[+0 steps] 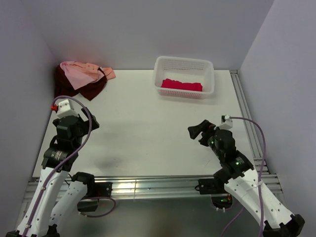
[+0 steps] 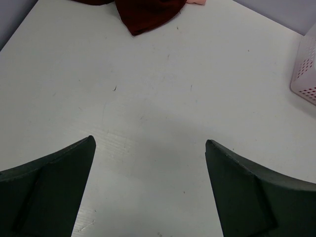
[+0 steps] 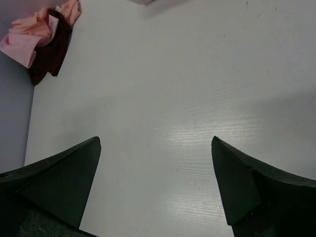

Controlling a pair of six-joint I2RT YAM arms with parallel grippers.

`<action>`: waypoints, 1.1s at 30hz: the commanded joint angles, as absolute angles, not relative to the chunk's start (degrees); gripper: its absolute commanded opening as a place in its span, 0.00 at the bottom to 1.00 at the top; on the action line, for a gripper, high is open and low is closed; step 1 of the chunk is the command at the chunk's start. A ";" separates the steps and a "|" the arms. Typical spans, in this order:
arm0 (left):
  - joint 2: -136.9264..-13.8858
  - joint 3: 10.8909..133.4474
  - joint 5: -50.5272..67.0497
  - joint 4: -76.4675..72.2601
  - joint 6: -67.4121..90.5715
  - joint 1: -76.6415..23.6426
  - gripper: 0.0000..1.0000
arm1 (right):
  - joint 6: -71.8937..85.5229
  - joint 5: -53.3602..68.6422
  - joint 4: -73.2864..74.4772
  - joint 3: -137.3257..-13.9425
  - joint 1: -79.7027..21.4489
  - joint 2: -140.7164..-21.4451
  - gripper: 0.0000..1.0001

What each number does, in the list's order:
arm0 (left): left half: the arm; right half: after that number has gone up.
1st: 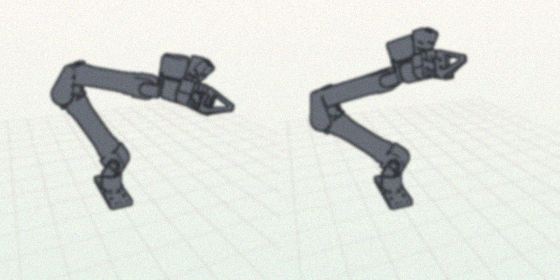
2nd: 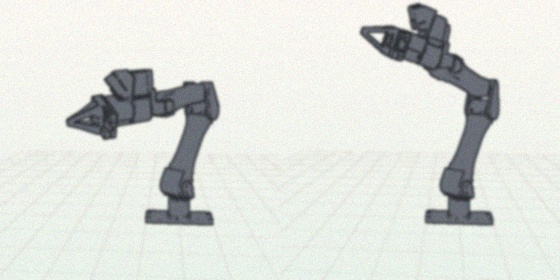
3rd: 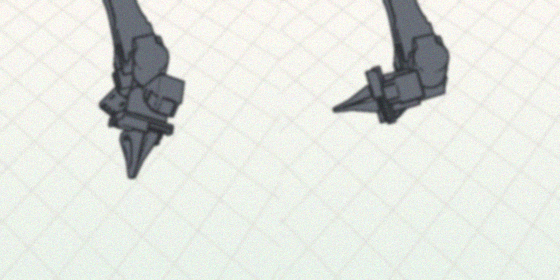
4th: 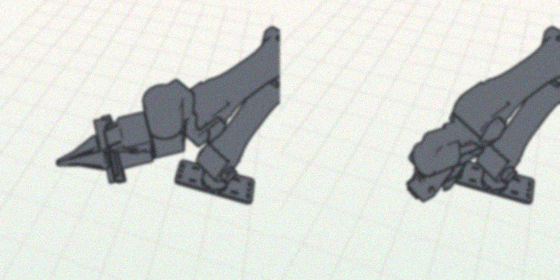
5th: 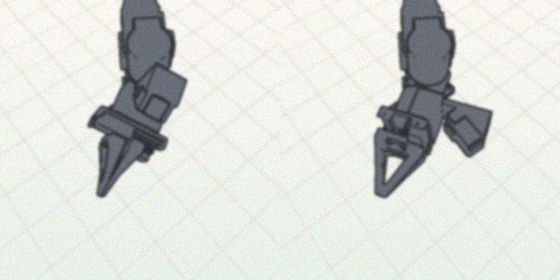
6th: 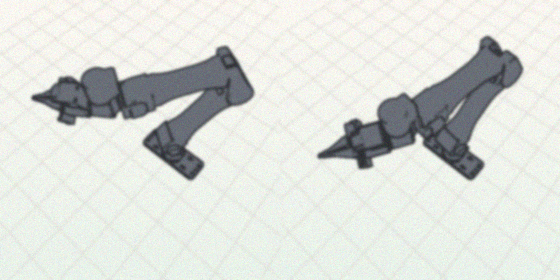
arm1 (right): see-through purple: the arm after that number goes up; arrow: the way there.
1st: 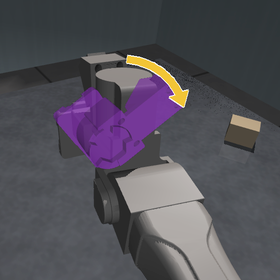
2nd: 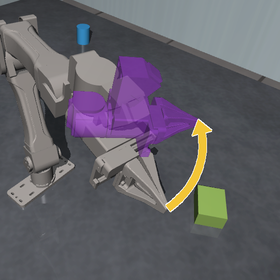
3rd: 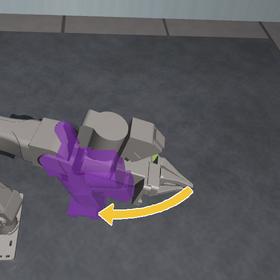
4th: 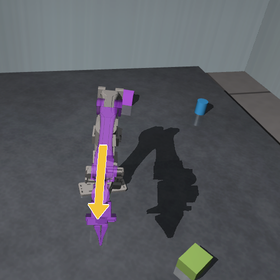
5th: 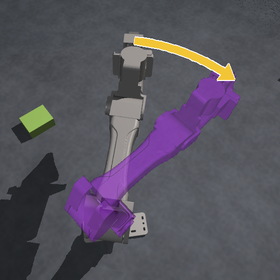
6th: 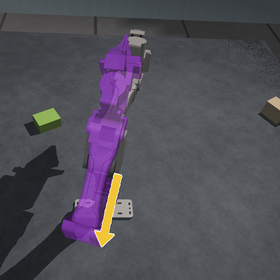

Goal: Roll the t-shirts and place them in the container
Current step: Grab a tshirt with the left arm

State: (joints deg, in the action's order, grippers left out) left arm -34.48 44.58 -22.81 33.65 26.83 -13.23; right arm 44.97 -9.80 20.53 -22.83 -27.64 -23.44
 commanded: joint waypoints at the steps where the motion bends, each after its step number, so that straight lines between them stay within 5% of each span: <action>1: -34.10 44.56 -23.38 31.38 26.72 -13.54 1.00 | 41.40 -9.14 17.84 -25.30 -27.86 -27.14 1.00; 8: -34.54 44.56 -23.29 31.29 26.63 -13.71 1.00 | 48.05 -15.28 21.88 -46.36 -27.86 -52.18 0.99; 18: -34.19 44.30 -23.55 31.11 26.63 -14.06 1.00 | 66.43 -0.26 19.50 -65.64 -17.50 -84.86 0.95; 25: -33.31 44.30 -24.96 31.29 26.89 -14.15 1.00 | 74.53 -0.26 16.26 -73.98 -14.86 -97.46 0.94; 29: -34.88 43.68 -35.45 32.34 30.74 -14.15 1.00 | 76.19 -0.26 17.49 -79.01 -13.71 -105.36 0.93; 32: -41.01 46.65 -37.89 32.79 35.41 -13.01 0.99 | 78.65 -0.26 13.47 -78.49 -12.40 -107.57 0.86; 33: -43.22 47.80 -33.88 31.22 35.51 -12.40 0.99 | 79.36 -0.26 12.93 -78.14 -12.04 -107.84 0.72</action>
